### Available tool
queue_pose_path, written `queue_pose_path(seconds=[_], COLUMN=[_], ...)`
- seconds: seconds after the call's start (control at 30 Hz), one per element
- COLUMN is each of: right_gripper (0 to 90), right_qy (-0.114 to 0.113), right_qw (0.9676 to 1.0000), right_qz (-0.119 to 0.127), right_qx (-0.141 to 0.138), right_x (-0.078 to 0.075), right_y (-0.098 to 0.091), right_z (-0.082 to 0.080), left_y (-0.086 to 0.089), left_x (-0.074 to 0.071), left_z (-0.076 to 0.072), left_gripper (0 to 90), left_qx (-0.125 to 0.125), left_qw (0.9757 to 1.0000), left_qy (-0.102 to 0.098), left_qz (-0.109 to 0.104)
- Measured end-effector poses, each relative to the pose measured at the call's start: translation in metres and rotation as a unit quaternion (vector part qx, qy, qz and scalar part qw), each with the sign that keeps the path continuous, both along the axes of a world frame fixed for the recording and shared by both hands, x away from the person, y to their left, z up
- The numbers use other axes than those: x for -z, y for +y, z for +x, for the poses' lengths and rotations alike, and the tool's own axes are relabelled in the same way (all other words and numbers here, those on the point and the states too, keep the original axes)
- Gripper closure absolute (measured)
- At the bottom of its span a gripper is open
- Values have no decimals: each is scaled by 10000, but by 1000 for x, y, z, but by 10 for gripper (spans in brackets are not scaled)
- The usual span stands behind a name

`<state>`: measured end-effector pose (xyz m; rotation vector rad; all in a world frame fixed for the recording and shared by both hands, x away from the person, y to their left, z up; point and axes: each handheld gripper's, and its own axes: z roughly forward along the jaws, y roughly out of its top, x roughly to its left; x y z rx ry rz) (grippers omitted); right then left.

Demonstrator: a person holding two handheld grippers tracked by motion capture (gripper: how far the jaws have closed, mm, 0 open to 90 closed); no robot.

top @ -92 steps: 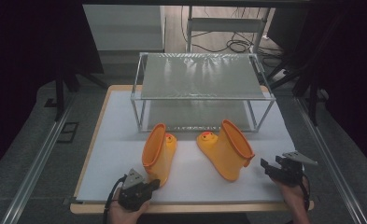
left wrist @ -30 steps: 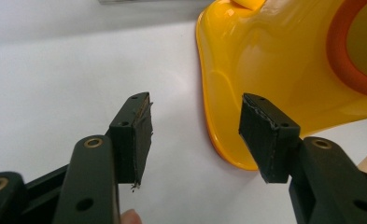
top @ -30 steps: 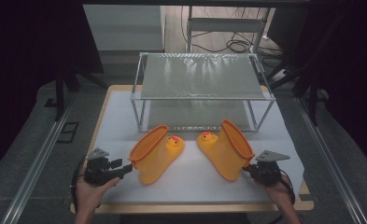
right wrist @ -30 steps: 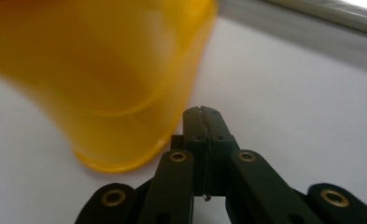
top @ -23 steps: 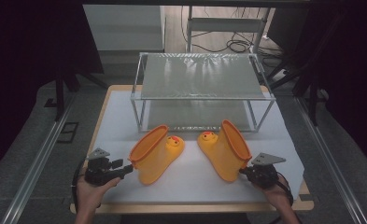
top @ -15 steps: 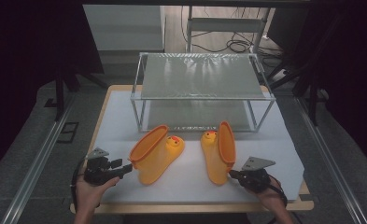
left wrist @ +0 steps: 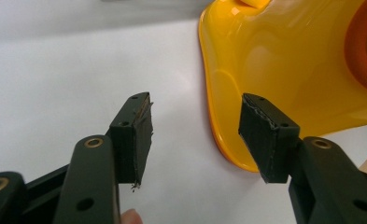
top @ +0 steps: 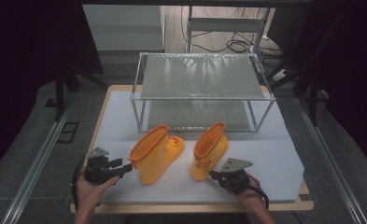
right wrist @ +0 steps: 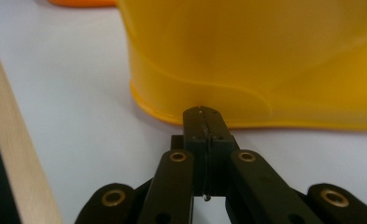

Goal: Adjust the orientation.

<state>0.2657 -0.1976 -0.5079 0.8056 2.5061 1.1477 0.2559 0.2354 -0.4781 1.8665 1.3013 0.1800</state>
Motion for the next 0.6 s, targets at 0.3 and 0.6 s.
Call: queue_pose_path(seconds=[0.3,0.6], right_gripper=[772,535], right_qy=[-157,-91], right_qw=[9998,9904], right_qz=[108,697], right_qx=[65,1193], right_x=[0,-11], right_y=[0,-72], right_z=[-4,-2], left_y=[1,0], left_x=[-1,-3], left_z=[-1,-2], left_gripper=[445,441], left_qx=[0,-4], left_qw=[10000,10000], left_qy=[-8,-27], left_qz=[-24,-59])
